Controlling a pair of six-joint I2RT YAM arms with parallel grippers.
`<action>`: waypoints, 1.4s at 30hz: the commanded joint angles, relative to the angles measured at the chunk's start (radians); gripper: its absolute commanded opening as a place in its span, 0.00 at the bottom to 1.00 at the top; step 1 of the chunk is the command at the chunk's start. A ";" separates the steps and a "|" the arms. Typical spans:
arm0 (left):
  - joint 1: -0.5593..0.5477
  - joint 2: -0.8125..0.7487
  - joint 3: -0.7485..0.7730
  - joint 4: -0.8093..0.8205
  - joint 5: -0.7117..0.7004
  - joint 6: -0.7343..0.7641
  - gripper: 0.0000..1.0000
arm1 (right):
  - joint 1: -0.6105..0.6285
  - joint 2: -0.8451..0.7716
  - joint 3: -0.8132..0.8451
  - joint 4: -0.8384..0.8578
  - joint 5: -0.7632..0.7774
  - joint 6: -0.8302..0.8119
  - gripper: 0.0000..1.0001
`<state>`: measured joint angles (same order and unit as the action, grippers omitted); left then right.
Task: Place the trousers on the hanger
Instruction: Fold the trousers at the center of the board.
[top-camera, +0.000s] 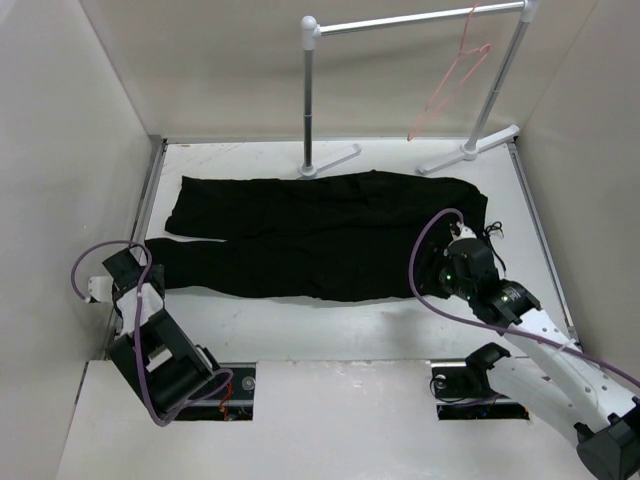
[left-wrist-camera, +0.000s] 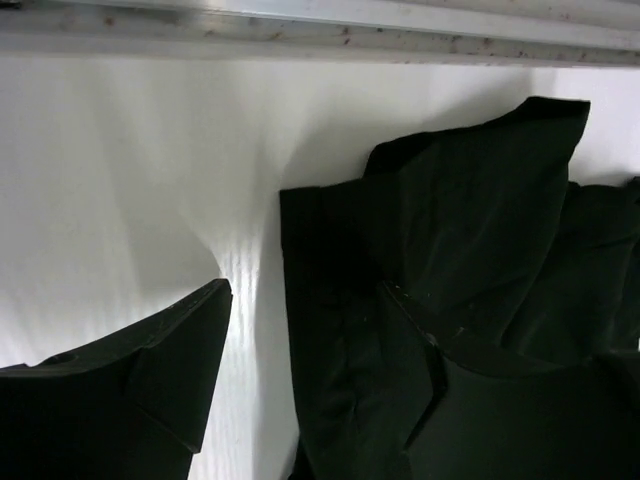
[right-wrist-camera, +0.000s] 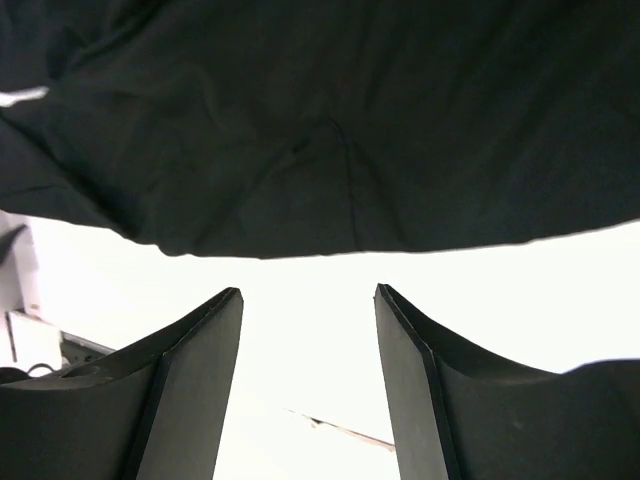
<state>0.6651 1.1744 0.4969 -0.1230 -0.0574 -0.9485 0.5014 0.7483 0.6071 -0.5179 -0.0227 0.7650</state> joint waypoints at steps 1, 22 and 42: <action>0.005 0.054 0.009 0.100 0.016 -0.021 0.54 | 0.013 0.005 -0.012 0.005 -0.010 -0.001 0.61; -0.129 -0.062 0.258 -0.250 -0.226 0.007 0.07 | -0.587 -0.004 -0.003 -0.145 0.273 0.101 0.67; -0.157 0.096 0.336 -0.227 -0.239 0.030 0.06 | -0.673 0.603 0.010 0.268 0.193 0.142 0.42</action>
<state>0.5133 1.2610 0.7902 -0.3492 -0.2707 -0.9272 -0.1669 1.2987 0.5938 -0.3233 0.1757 0.8898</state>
